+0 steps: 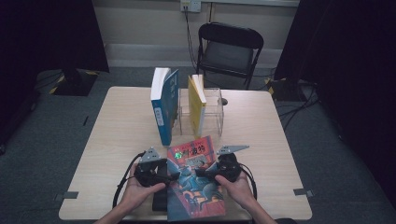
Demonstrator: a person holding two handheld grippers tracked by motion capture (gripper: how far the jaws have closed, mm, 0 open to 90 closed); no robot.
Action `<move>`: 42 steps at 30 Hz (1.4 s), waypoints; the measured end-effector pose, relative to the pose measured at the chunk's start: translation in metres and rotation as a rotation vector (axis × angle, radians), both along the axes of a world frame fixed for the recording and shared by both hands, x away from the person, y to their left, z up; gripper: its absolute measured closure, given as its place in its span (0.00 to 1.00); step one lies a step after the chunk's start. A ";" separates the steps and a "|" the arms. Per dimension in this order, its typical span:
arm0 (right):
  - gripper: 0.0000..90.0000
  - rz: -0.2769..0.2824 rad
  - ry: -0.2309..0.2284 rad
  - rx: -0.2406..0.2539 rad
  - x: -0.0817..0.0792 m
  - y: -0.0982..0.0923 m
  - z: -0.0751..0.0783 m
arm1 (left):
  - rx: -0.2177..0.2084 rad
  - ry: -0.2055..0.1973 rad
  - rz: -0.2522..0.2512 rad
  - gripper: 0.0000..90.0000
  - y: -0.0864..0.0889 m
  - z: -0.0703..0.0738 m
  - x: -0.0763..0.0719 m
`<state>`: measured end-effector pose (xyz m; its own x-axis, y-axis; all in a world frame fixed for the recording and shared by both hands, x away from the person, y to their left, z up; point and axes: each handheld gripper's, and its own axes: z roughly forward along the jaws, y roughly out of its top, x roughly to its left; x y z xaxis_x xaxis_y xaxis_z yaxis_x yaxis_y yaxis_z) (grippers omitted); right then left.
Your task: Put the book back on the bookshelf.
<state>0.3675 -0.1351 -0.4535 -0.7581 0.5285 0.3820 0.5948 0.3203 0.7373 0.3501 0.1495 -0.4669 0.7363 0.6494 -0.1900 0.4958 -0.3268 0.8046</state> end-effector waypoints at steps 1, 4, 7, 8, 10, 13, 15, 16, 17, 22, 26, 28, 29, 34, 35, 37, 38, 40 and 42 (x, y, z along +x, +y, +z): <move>0.60 0.006 -0.003 -0.014 0.003 0.004 0.000 | 0.009 -0.007 -0.002 0.21 0.000 0.000 0.001; 0.63 0.012 0.018 0.002 0.012 0.009 -0.002 | -0.003 -0.005 0.001 0.21 0.000 -0.001 0.002; 0.72 0.017 0.033 0.014 0.016 0.010 -0.003 | -0.007 0.000 0.002 0.20 0.000 -0.001 0.002; 0.78 0.019 0.033 0.026 0.016 0.008 -0.004 | -0.005 0.000 0.002 0.20 0.001 -0.001 0.002; 0.84 0.029 0.044 0.062 0.017 0.005 -0.003 | -0.005 0.005 0.004 0.20 0.001 0.000 0.002; 0.86 0.027 0.023 0.063 0.015 0.005 -0.001 | -0.032 0.035 -0.002 0.23 0.006 -0.001 0.003; 0.87 0.021 0.020 0.078 0.014 0.004 -0.001 | -0.054 0.046 -0.004 0.26 0.009 -0.002 0.003; 0.87 0.021 0.013 0.080 0.013 0.003 0.000 | -0.067 0.050 -0.005 0.26 0.010 -0.002 0.003; 0.87 0.019 0.004 0.083 0.012 0.003 0.000 | -0.075 0.060 -0.005 0.26 0.010 -0.002 0.003; 0.88 0.015 -0.031 0.088 0.006 0.003 0.007 | -0.098 0.066 -0.007 0.25 0.011 -0.001 0.004; 0.88 0.019 -0.040 0.084 0.003 0.003 0.009 | -0.104 0.079 -0.017 0.25 0.010 -0.002 0.004; 0.88 0.018 -0.045 0.085 0.001 0.002 0.011 | -0.111 0.088 -0.023 0.24 0.010 -0.002 0.005; 0.88 0.020 -0.047 0.086 0.001 0.001 0.011 | -0.122 0.095 -0.023 0.24 0.009 -0.002 0.005; 0.89 0.034 -0.060 0.099 -0.004 0.001 0.015 | -0.159 0.132 -0.040 0.23 0.007 -0.002 0.006; 0.89 0.044 -0.067 0.100 -0.005 0.002 0.017 | -0.161 0.136 -0.044 0.21 0.005 -0.002 0.005; 0.90 0.058 -0.079 0.103 -0.008 0.003 0.020 | -0.167 0.148 -0.047 0.20 0.003 0.000 0.004; 0.90 0.059 -0.084 0.104 -0.010 0.003 0.021 | -0.164 0.147 -0.050 0.20 0.003 0.002 0.004; 0.90 0.060 -0.096 0.099 -0.011 0.003 0.023 | -0.155 0.144 -0.047 0.20 0.003 0.004 0.003; 0.90 0.059 -0.108 0.084 -0.013 0.004 0.024 | -0.150 0.151 -0.043 0.22 0.003 0.005 0.002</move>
<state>0.3548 -0.1312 -0.4298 -0.8260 0.4513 0.3375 0.4925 0.2867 0.8217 0.3519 0.1525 -0.4616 0.7187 0.5742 -0.3921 0.6024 -0.2326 0.7636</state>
